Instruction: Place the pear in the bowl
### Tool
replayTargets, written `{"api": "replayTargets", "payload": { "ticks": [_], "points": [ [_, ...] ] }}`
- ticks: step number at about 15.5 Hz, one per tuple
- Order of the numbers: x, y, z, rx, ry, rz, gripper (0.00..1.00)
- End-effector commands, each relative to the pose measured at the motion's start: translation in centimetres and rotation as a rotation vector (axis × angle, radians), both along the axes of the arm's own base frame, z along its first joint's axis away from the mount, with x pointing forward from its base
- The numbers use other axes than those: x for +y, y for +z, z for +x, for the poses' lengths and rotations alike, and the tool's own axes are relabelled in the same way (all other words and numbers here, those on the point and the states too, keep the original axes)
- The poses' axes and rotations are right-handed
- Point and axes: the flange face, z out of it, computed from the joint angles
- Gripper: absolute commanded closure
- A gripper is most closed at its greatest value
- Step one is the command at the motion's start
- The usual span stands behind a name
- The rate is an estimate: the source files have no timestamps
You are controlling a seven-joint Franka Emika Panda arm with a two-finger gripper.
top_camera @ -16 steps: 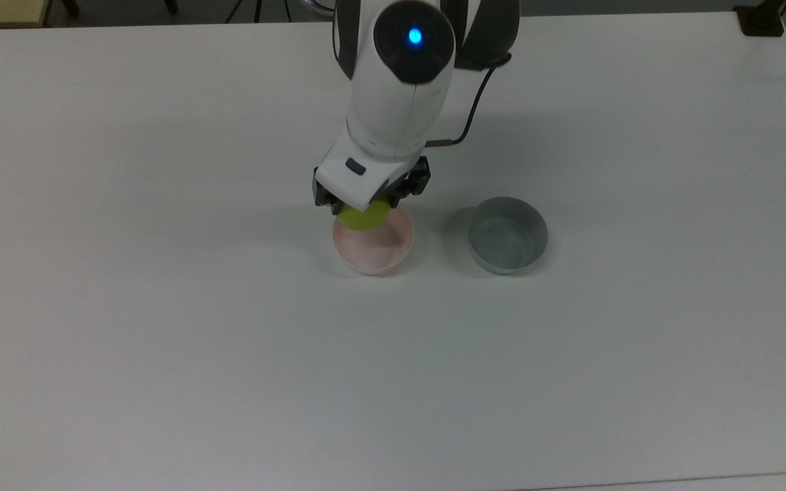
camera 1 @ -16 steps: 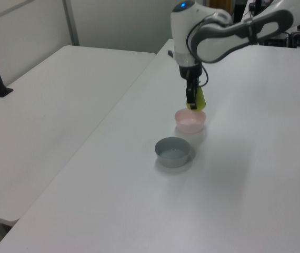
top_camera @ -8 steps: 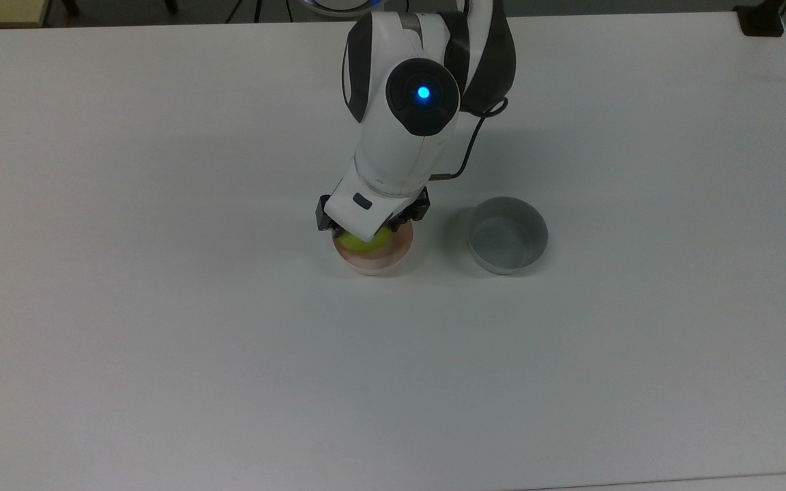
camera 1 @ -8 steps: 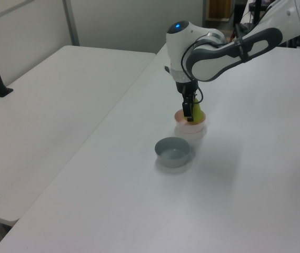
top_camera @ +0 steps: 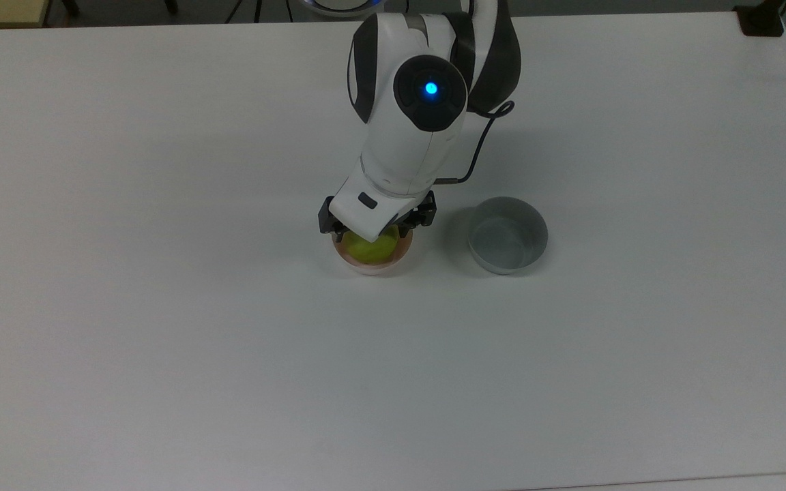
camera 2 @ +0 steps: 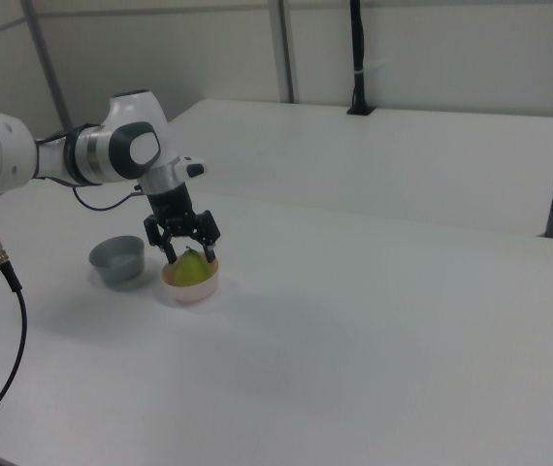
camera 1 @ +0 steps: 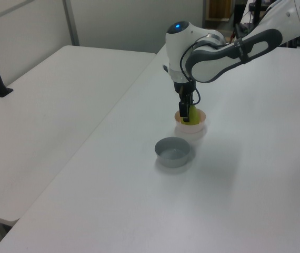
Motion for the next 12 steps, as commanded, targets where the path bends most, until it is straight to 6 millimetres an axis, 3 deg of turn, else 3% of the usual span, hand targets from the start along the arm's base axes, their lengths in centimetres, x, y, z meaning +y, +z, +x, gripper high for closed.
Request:
{"api": "replayTargets", "payload": {
  "ticks": [1,6,9,12],
  "points": [
    [-0.9,5.8,-1.2,-0.038,-0.038,0.057,0.00],
    [-3.8,13.1,-3.4,-0.041,-0.080,0.098,0.00],
    [-4.8,15.0,-4.5,-0.022,-0.099,0.109,0.00],
    [-8.0,16.1,-5.2,-0.004,-0.139,0.124,0.00]
  ]
}}
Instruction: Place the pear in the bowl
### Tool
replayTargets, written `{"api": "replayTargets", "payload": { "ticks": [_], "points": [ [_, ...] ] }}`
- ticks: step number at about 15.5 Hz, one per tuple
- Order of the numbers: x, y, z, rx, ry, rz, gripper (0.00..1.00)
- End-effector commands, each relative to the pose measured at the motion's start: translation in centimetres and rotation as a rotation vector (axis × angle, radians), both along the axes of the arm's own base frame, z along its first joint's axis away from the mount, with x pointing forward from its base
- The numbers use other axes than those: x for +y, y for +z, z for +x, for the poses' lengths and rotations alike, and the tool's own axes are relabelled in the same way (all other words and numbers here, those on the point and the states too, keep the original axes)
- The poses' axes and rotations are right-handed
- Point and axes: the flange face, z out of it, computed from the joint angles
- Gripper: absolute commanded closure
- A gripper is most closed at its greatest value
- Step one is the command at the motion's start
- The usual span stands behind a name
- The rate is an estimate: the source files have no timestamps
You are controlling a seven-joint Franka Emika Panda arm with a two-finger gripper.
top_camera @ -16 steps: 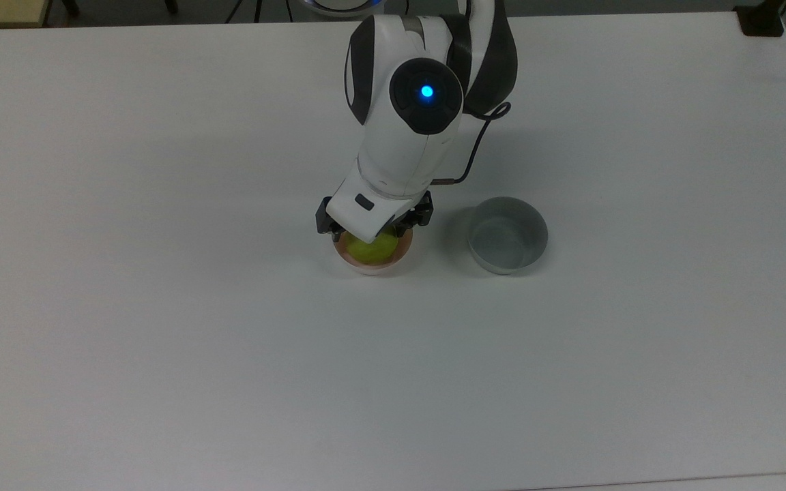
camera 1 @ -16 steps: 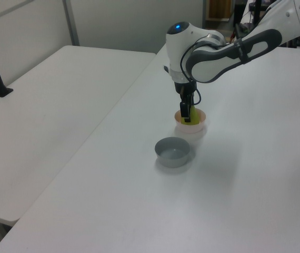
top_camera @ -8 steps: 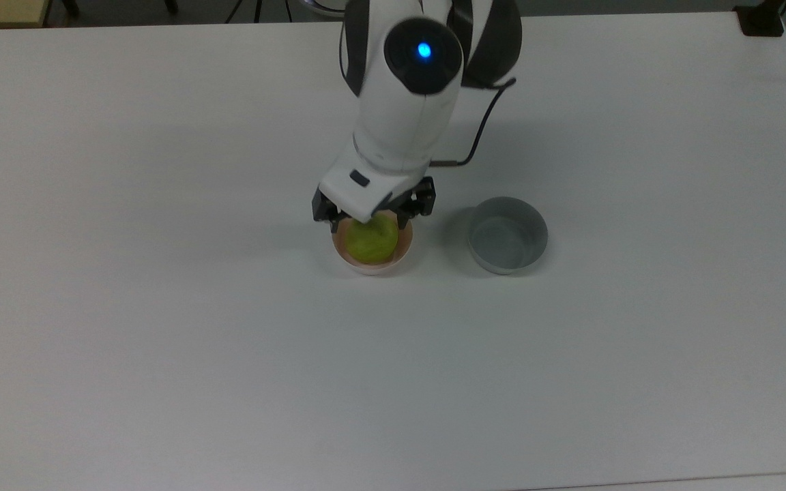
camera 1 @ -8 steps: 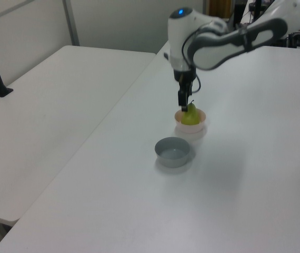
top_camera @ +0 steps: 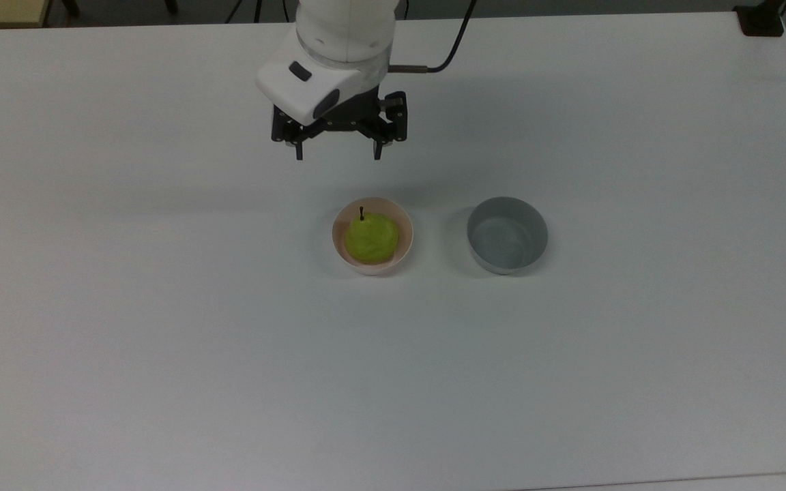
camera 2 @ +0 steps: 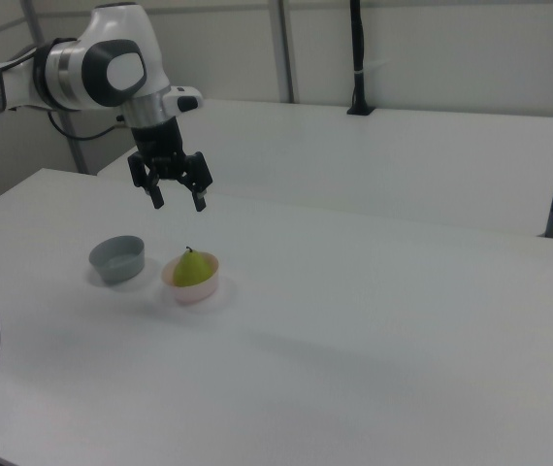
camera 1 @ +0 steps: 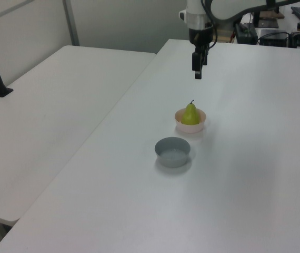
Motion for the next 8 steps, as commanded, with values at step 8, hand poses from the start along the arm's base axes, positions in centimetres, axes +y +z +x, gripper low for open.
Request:
{"api": "replayTargets", "payload": {
  "ticks": [8],
  "points": [
    [-11.3,3.7,-5.4,0.037,-0.135,0.106,0.00]
  ]
}}
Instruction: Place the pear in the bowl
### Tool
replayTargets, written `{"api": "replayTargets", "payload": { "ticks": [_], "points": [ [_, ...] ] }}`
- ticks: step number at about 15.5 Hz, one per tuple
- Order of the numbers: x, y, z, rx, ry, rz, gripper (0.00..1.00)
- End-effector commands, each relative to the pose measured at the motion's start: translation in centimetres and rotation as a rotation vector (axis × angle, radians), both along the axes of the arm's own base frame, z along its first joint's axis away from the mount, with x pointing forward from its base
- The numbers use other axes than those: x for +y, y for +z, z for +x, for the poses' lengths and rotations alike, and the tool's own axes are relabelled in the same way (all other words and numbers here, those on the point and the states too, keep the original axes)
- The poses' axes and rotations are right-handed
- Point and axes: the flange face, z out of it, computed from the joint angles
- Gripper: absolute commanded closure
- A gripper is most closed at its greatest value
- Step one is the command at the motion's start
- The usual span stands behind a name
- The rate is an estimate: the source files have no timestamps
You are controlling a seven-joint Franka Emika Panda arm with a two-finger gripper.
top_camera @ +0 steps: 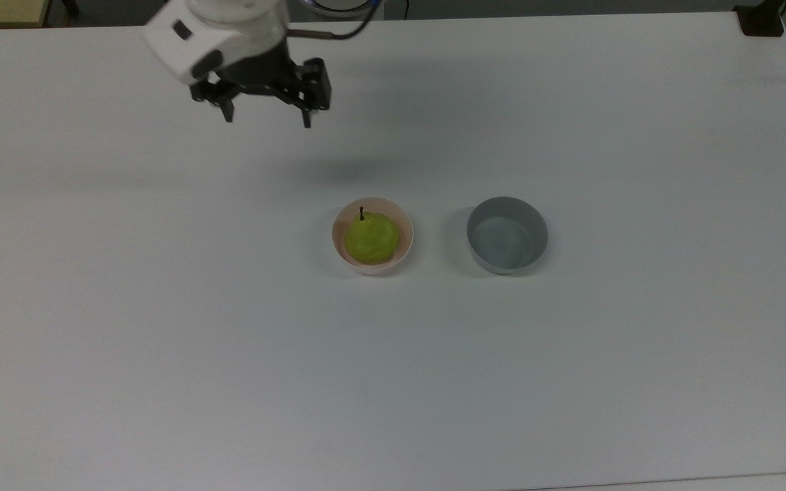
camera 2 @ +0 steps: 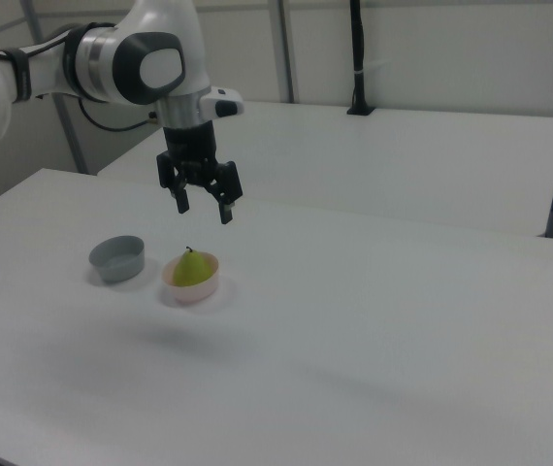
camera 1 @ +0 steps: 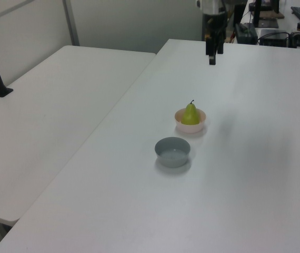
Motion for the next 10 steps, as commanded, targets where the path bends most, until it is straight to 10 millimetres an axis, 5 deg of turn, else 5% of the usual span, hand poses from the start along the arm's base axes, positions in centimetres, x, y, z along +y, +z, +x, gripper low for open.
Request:
{"api": "replayTargets", "payload": {
  "ticks": [1,10],
  "points": [
    [-1.85,2.13,-3.25,-0.010,-0.007,0.036,0.00],
    [-2.13,2.87,-3.94,-0.011,-0.024,0.036,0.00]
  ]
}}
